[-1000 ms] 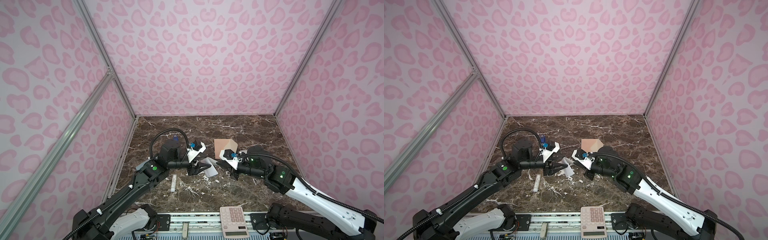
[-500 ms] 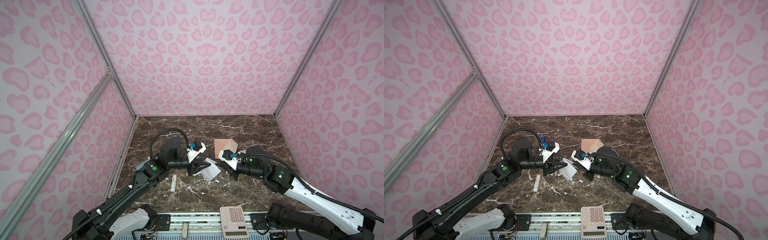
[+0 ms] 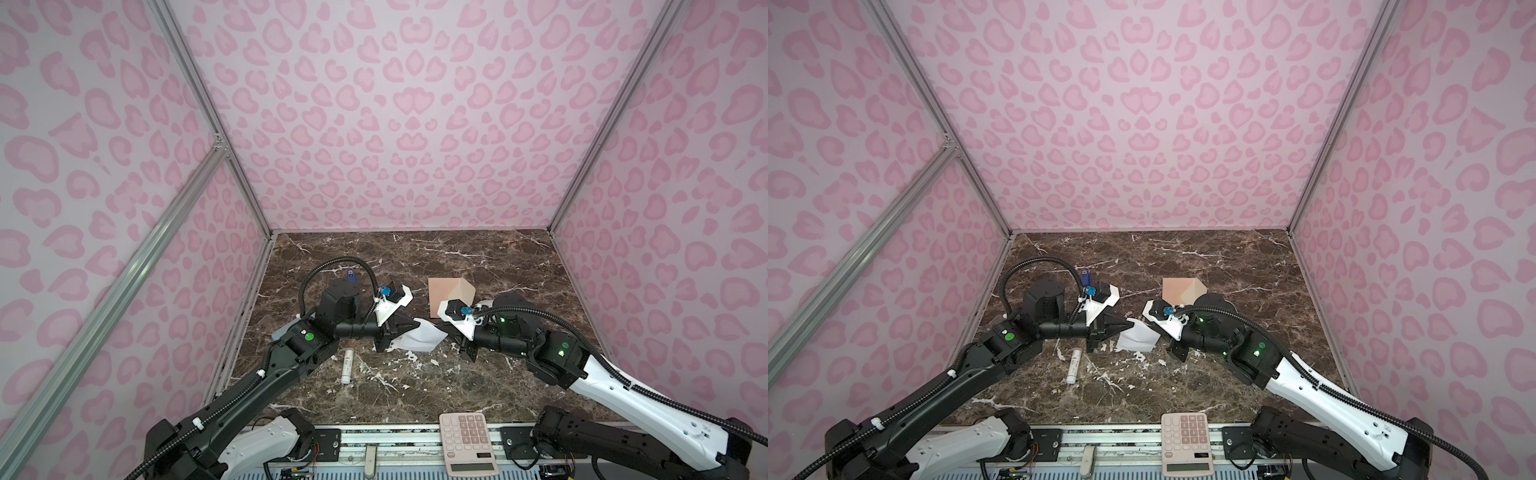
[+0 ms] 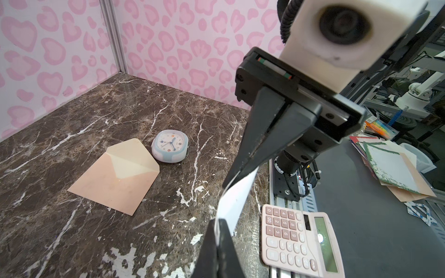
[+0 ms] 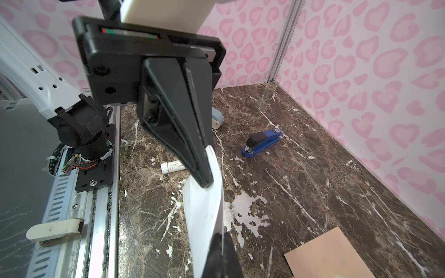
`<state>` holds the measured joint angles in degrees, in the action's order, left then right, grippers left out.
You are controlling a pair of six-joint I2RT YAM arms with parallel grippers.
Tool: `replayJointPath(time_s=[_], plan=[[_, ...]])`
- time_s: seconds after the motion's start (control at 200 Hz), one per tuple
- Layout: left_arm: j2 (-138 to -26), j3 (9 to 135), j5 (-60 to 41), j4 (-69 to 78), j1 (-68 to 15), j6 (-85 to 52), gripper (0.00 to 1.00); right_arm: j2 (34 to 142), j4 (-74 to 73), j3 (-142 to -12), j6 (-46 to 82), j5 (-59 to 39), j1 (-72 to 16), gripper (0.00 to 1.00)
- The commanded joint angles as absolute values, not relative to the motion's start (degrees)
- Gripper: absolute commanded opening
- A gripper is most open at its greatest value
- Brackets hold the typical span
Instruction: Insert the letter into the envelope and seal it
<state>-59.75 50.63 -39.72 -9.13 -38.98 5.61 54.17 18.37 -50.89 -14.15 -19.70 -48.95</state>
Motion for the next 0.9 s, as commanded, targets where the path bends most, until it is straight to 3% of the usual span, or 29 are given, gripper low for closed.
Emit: replayJointPath(time_s=[0.0, 0.115, 0.23, 0.56, 0.895], plan=[[-59.5, 51.5, -39.1, -7.9, -38.9, 6.6, 0.04, 53.8, 18.7, -51.2, -15.0, -18.0, -48.9, 0.11], [-58.3, 51.6, -34.9, -9.9, -39.1, 8.6, 0.04, 52.3, 21.6, -51.7, -17.2, -14.5, -48.0, 0.39], [-57.0, 52.0, -28.4, -14.0, -39.2, 11.8, 0.04, 50.1, 24.7, -52.4, -19.3, -13.0, -45.7, 0.50], [-59.9, 55.0, -22.1, -21.0, -41.4, 17.8, 0.04, 52.1, 26.3, -55.0, -19.3, -19.5, -45.9, 0.55], [-62.4, 57.0, -21.0, -21.2, -46.6, 18.1, 0.04, 57.5, 20.2, -54.1, -19.5, -18.9, -50.0, 0.55]])
